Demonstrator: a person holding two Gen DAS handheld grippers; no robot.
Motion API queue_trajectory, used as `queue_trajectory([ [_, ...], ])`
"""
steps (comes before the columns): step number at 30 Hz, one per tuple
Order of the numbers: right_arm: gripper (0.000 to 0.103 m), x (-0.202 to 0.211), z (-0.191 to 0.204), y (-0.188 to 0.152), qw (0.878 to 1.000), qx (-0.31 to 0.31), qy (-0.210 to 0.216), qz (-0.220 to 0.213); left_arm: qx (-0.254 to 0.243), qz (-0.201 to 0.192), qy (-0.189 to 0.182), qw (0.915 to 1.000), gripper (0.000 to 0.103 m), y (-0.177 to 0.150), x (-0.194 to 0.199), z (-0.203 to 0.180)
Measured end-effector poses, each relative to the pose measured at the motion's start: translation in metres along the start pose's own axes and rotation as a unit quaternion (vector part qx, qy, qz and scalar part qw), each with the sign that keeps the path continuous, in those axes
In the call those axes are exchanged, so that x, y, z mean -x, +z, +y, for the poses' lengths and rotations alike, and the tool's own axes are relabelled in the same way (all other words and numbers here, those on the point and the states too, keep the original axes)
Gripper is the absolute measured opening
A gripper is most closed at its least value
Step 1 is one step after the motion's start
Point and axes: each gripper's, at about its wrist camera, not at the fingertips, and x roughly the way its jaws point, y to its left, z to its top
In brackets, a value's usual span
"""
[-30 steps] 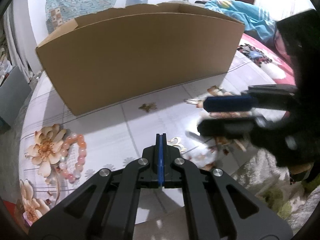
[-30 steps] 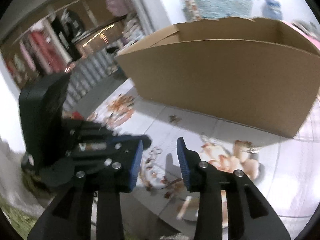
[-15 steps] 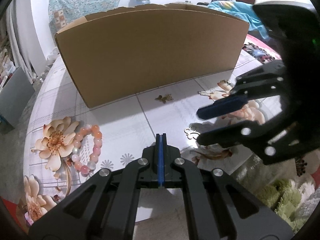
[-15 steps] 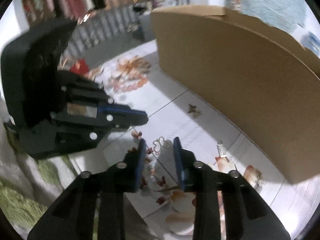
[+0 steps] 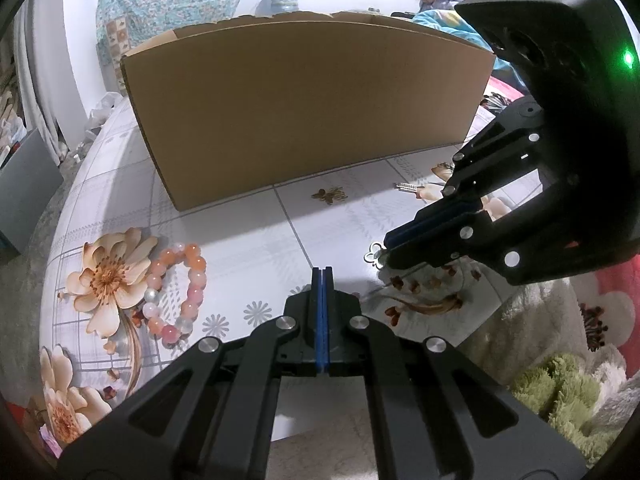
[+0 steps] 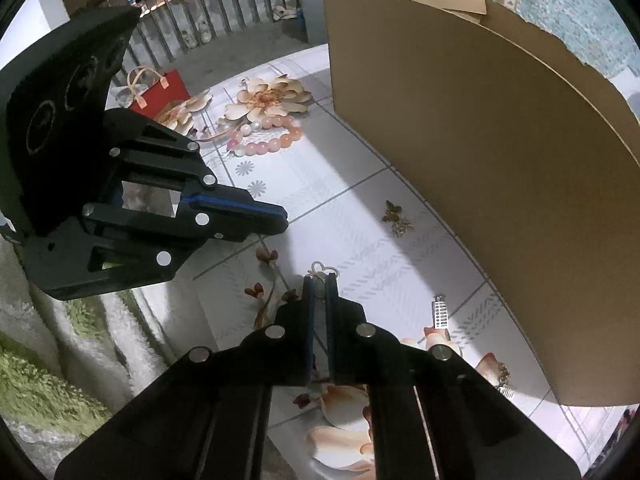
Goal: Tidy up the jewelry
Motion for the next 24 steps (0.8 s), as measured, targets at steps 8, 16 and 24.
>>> queue_trajectory([
  [8, 0.006, -0.001, -0.002, -0.002, 0.999, -0.041, -0.016, -0.02, -0.009, -0.002, -0.008, 0.9999, 0.0, -0.001, 0.001, -0.002],
  [16, 0.004, 0.001, -0.009, -0.011, 0.991, -0.124, -0.01, -0.056, -0.03, -0.002, -0.023, 0.9993, 0.0, -0.003, 0.003, -0.017],
  [24, 0.004, 0.014, -0.024, -0.02, 0.973, -0.21, -0.016, -0.098, -0.053, 0.0, -0.003, 0.9986, 0.0, 0.001, -0.004, -0.029],
])
